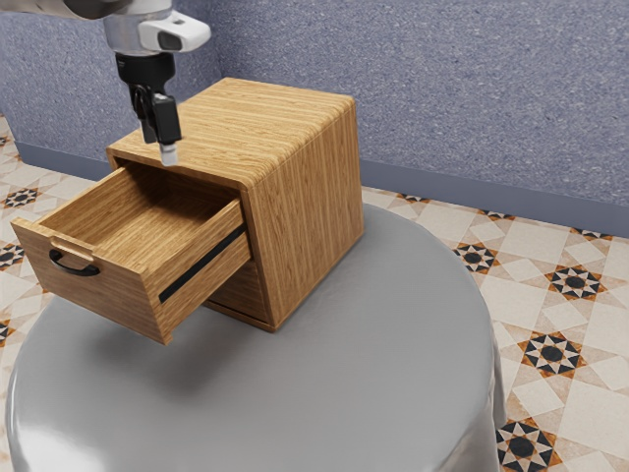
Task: Push the drawer handle with one arm to close the drawer
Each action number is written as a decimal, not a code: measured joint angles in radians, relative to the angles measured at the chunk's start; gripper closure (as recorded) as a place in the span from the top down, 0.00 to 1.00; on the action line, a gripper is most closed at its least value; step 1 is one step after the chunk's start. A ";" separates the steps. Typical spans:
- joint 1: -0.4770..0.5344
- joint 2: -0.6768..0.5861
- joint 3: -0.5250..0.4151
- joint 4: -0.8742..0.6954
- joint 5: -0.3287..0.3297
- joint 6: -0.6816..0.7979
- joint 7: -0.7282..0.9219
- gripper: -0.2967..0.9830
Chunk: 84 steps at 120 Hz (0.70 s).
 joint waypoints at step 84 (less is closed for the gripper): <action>0.212 -0.494 -0.014 -0.438 -0.057 -0.077 -0.134 0.42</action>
